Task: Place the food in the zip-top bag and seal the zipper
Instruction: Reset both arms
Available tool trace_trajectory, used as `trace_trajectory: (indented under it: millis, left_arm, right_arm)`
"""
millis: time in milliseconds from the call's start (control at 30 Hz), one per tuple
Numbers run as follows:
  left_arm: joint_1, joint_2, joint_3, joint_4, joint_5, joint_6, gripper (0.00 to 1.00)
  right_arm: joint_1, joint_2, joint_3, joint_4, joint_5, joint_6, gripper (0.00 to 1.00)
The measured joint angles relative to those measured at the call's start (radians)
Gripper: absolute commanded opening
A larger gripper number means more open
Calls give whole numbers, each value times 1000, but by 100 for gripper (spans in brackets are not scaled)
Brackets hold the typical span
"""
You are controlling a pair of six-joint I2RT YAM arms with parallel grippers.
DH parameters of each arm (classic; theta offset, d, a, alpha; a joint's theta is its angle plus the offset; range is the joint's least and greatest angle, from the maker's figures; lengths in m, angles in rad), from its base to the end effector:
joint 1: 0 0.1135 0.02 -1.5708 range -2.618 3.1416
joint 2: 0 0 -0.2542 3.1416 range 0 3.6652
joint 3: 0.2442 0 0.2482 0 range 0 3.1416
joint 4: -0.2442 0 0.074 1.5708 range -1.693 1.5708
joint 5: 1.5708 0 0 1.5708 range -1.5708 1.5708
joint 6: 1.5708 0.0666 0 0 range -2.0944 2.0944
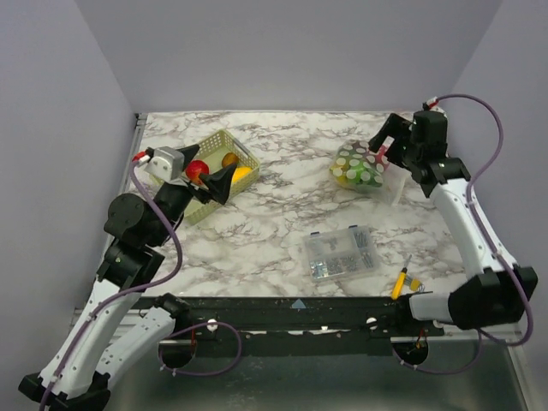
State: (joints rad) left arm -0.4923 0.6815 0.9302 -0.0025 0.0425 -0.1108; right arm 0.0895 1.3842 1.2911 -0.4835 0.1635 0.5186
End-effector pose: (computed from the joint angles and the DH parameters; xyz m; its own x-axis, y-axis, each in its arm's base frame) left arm 0.1551 -0.0864 0.4253 0.1572 -0.2097 -0.9650 0.5292 0.8430 -0.0969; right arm 0.3350 0.0192 0.3245 -0.4479 0.4508 -0.7721 0.3106 0.8882 0.3385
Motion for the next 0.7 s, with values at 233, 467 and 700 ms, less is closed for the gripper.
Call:
trace_trajectory:
  millis: [233, 467, 700]
  left_arm:
    - [0, -144, 20, -159, -50, -73, 98]
    - [0, -314, -2, -227, -101, -88, 99]
    - [0, -426, -13, -241, -181, -107, 99]
  right_arm:
    - [33, -418, -135, 21, -277, 32, 100]
    - [33, -671, -141, -6, -341, 60, 100]
    - [33, -877, -182, -18, -335, 60, 100]
